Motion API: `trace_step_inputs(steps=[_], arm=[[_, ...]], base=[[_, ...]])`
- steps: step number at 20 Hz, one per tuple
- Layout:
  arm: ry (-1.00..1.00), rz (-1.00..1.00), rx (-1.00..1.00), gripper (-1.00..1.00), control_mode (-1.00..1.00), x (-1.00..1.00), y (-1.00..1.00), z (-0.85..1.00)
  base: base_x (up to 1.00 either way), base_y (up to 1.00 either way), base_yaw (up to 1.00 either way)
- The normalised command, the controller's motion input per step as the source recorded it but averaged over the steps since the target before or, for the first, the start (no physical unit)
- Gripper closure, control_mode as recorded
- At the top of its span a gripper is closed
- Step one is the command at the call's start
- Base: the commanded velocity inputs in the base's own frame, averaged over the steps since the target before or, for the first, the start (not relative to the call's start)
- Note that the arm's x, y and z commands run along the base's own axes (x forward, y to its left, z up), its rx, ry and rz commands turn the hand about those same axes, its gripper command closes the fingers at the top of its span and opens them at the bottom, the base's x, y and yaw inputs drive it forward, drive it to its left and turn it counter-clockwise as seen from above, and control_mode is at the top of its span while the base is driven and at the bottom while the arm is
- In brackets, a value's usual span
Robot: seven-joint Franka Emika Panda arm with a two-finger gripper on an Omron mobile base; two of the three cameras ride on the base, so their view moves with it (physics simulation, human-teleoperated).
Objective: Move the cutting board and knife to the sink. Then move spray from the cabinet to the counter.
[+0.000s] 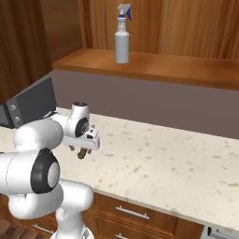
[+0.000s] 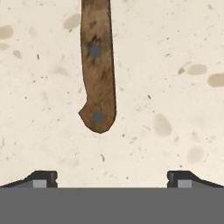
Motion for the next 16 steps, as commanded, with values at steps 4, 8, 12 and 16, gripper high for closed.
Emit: trace_step_inputs(steps=[4, 8, 12, 16], arm=[[-0.02, 0.0, 0.0, -1.0, -1.0, 0.2, 0.0, -0.16], [0.0, 0.0, -0.01, -1.0, -1.0, 0.29, 0.13, -0.08], [0.0, 0.0, 0.0, -1.0, -1.0, 0.31, 0.19, -0.05], [0.0, 0.0, 0.0, -1.0, -1.0, 0.28, 0.17, -0.06]], base=[[0.0, 0.0, 0.0], [0.0, 0.0, 0.0], [0.0, 0.0, 0.0], [0.0, 0.0, 0.0]])
